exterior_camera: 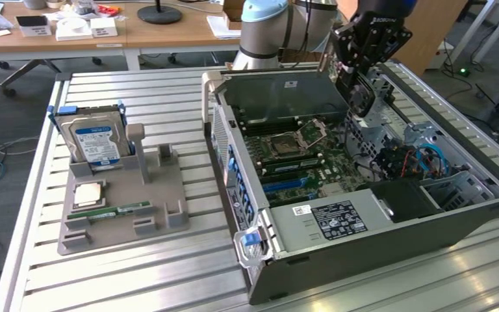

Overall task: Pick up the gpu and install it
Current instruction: 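Pick up the gpu and move the gpu toward the slot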

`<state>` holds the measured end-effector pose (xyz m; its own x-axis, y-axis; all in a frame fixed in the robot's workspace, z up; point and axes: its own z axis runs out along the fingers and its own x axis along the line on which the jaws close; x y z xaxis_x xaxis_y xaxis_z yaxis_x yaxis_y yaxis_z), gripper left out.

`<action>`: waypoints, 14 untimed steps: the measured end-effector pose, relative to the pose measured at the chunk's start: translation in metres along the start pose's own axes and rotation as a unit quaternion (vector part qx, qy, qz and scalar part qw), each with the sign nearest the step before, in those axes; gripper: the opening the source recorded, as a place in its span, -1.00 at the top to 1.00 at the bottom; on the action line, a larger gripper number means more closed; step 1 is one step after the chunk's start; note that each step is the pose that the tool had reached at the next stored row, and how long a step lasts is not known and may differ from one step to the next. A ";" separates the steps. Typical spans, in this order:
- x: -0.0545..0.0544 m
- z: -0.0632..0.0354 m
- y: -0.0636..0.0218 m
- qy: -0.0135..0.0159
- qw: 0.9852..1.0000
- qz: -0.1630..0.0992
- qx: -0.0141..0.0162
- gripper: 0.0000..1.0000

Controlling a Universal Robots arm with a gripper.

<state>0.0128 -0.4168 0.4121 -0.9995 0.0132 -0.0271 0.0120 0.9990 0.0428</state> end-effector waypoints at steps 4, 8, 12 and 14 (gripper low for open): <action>-0.002 0.0001 0.0000 0.000 1.000 0.000 0.000 0.47; -0.002 0.0001 0.0000 0.000 1.000 0.000 0.000 0.47; -0.002 0.0001 0.0000 0.000 1.000 0.000 0.000 0.47; -0.002 0.0001 0.0000 0.000 1.000 0.000 0.000 0.47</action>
<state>0.0151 -0.4168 0.4121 -0.9995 0.0133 -0.0271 0.0121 0.9990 0.0428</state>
